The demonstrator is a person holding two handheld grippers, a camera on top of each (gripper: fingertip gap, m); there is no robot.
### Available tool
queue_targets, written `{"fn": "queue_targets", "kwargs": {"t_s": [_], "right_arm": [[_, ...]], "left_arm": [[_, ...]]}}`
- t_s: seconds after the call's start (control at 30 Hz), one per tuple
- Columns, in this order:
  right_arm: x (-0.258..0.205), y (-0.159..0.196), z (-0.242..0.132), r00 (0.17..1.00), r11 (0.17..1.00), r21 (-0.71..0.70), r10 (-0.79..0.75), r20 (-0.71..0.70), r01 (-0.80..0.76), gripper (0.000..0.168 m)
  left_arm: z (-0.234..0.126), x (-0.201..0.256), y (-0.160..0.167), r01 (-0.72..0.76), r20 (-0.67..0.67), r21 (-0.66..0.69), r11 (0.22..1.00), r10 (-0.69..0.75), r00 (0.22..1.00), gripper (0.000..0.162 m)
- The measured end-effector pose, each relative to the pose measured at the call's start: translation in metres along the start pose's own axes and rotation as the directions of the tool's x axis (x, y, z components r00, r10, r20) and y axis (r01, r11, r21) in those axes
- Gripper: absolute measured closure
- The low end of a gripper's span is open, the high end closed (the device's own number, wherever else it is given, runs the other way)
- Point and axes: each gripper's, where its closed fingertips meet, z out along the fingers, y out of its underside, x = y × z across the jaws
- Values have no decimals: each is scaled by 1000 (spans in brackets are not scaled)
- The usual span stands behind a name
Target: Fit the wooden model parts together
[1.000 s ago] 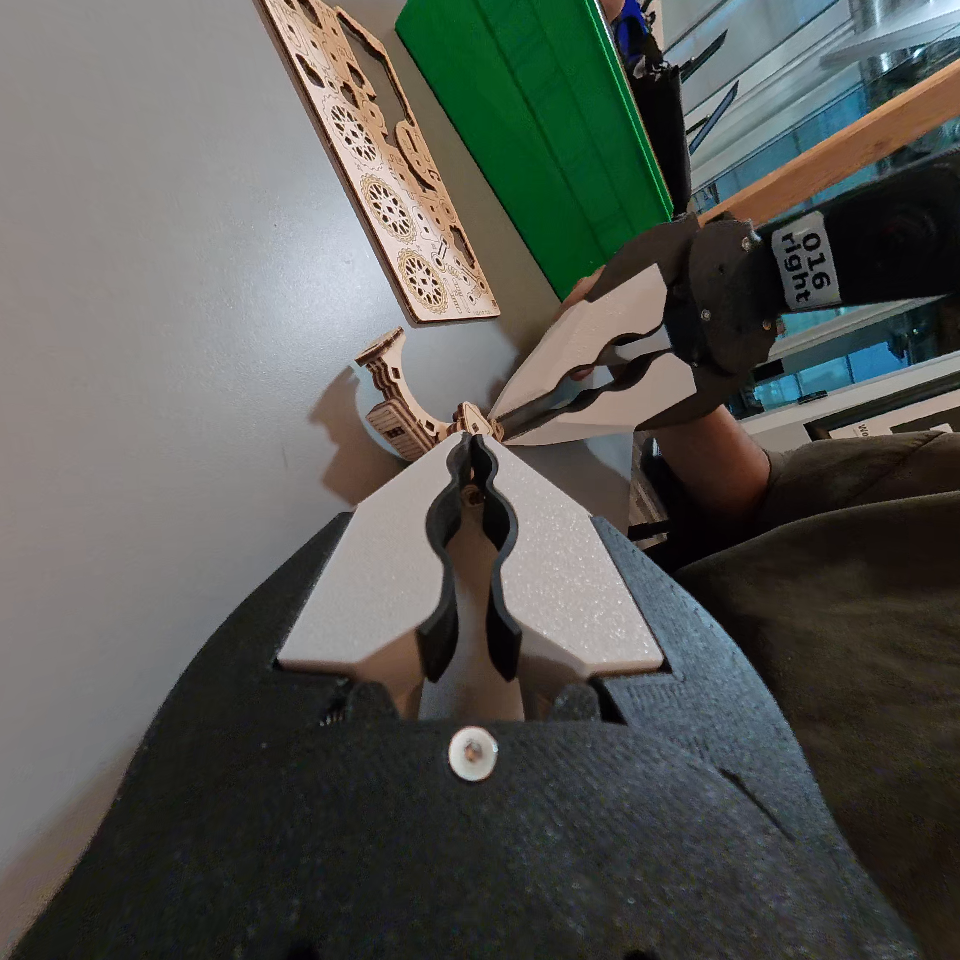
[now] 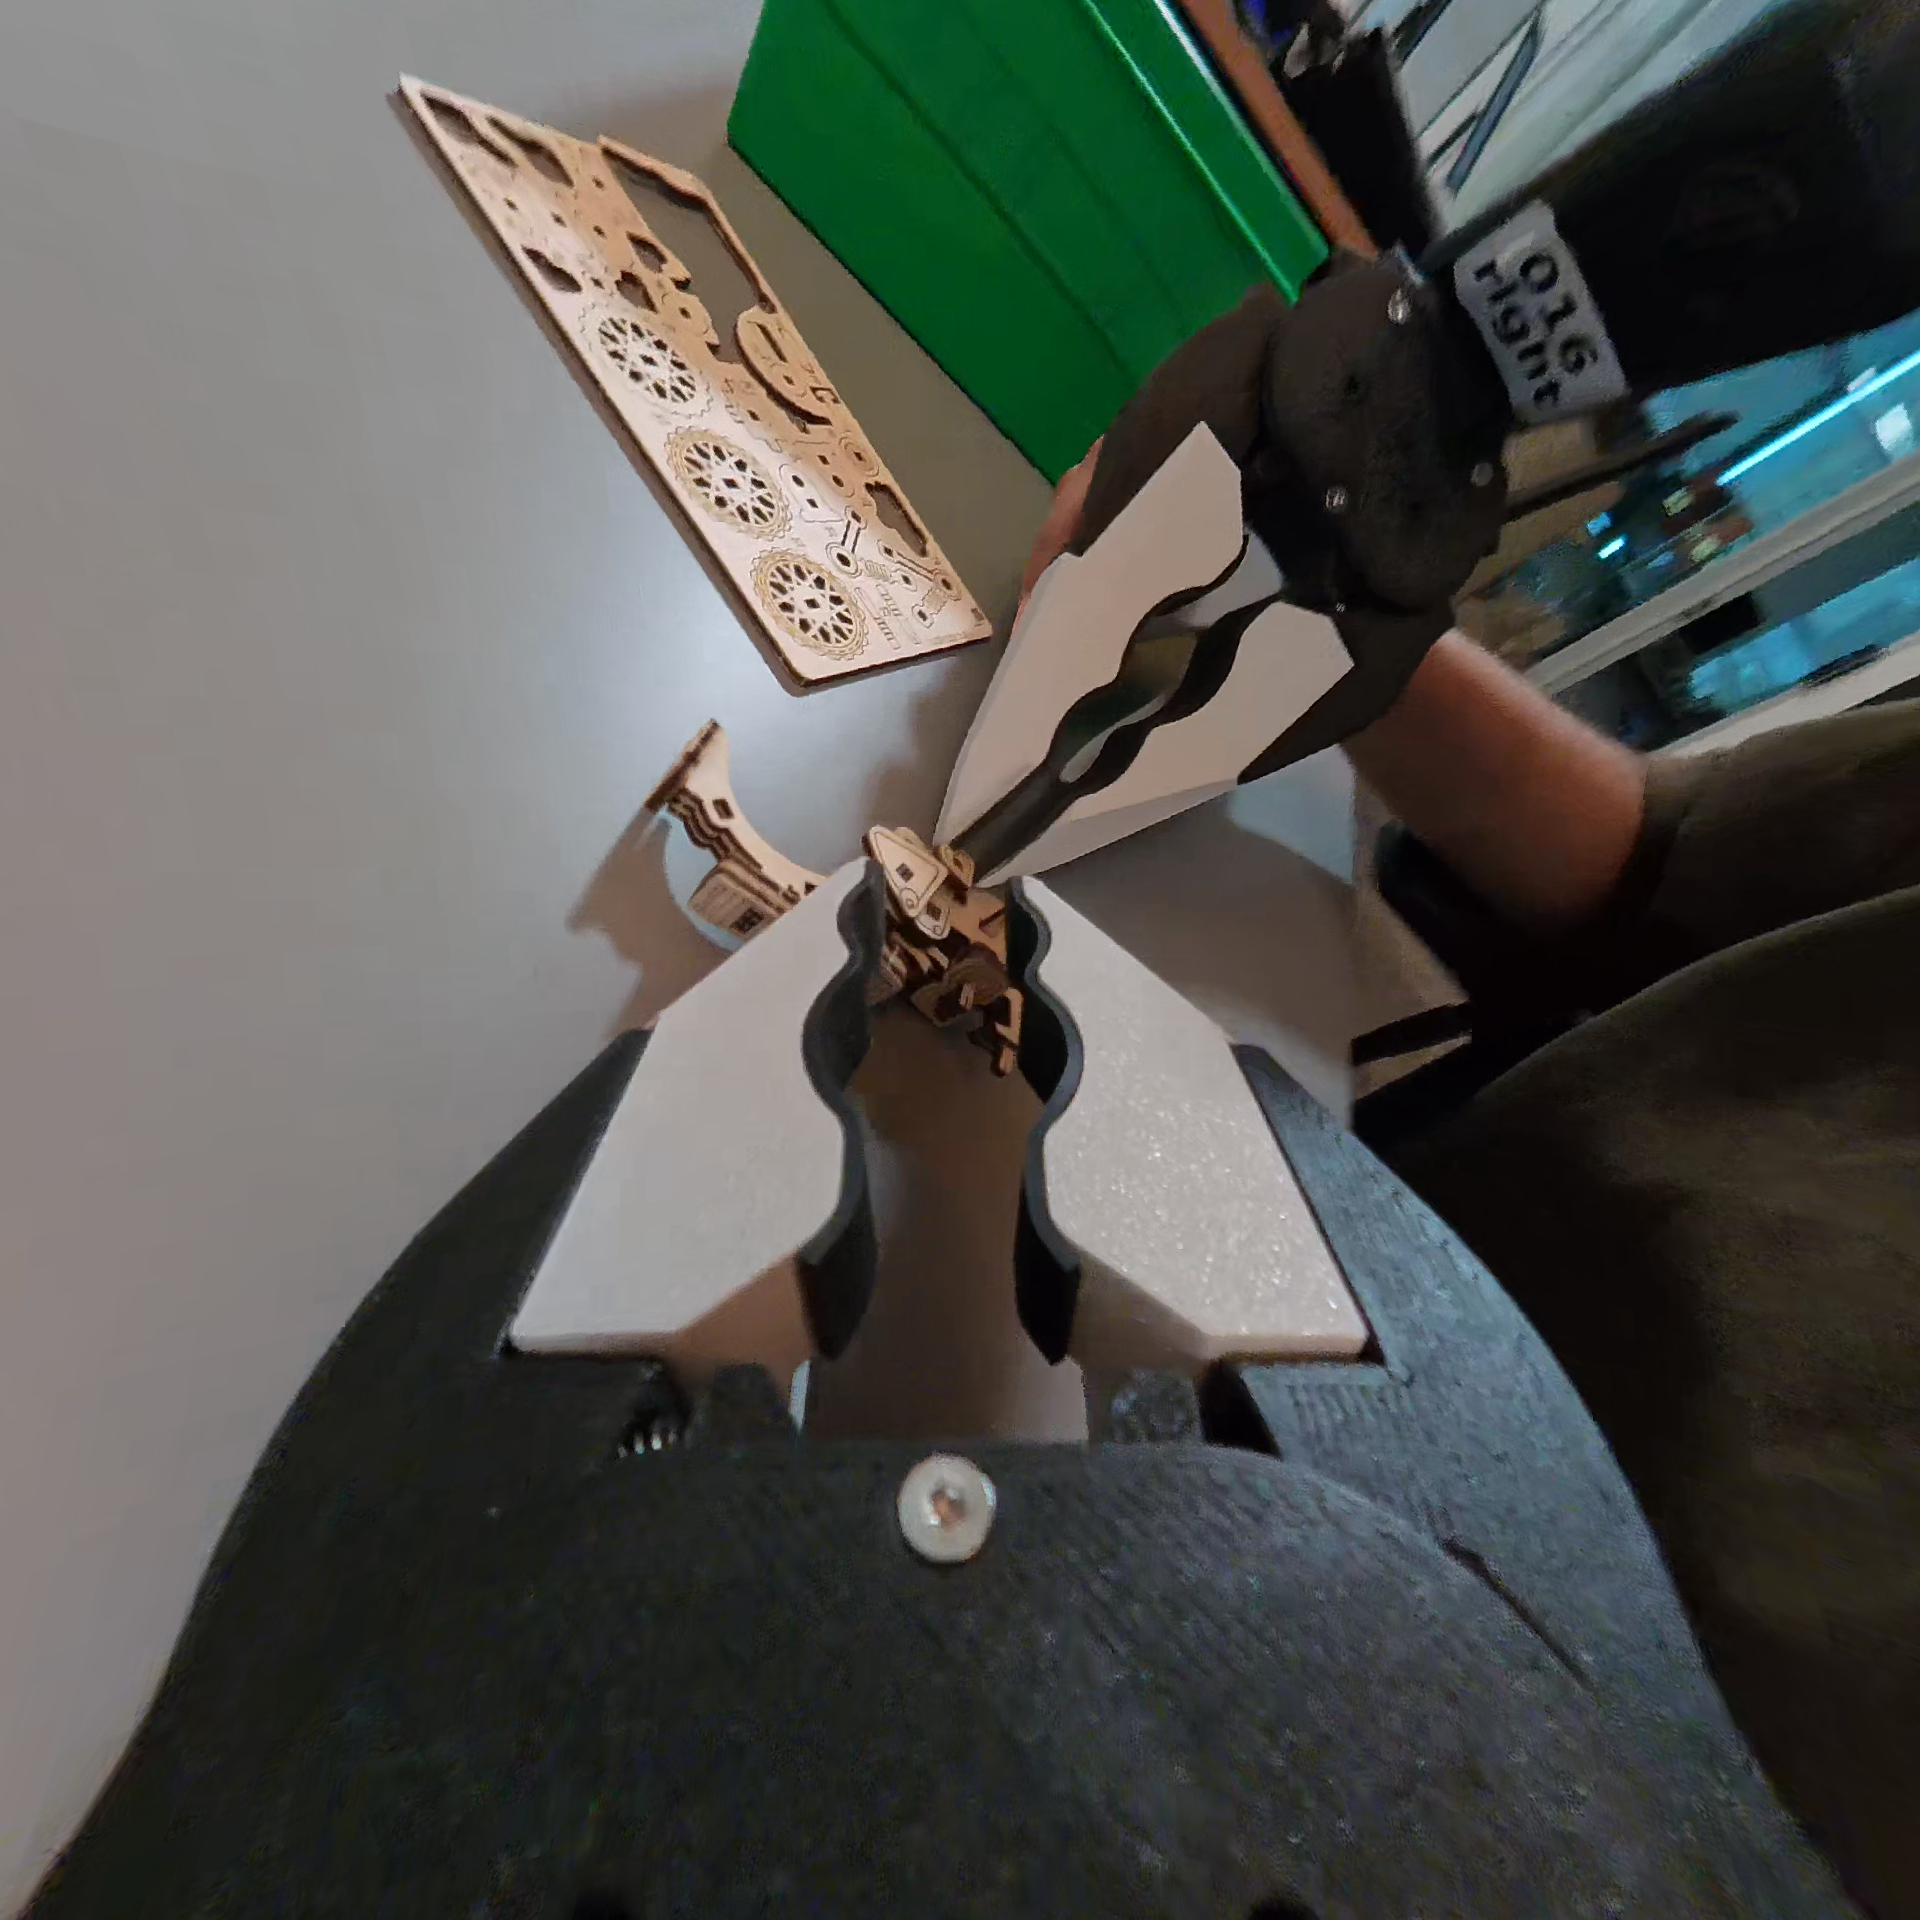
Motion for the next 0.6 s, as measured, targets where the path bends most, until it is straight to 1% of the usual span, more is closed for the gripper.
{"fn": "queue_targets", "kwargs": {"t_s": [0.07, 0.13, 0.2, 0.27, 0.47, 0.6], "right_arm": [[0, 0, 0, 1000, 1000, -3, 0, -4, 0, 164], [0, -1, 1, 1000, 1000, -9, 9, -12, -9, 164], [0, -1, 1, 1000, 1000, -24, 16, -25, -16, 164], [0, -1, 1, 999, 999, -44, 8, -42, -9, 164], [0, -1, 1, 998, 998, -62, -1, -64, -3, 164], [0, -1, 1, 998, 998, -64, 9, -63, -13, 164]], "left_arm": [[0, -7, -1, -109, 98, -31, 994, 112, 989, 134], [0, -16, -1, -192, 197, -72, 979, 202, 959, 134], [3, -15, 1, -216, 221, -89, 972, 231, 947, 134], [7, -11, 4, -197, 205, -92, 976, 212, 956, 134], [7, -13, -1, -99, 181, -36, 994, 104, 978, 136], [8, -14, 0, -99, 189, -40, 994, 105, 976, 139]]}}
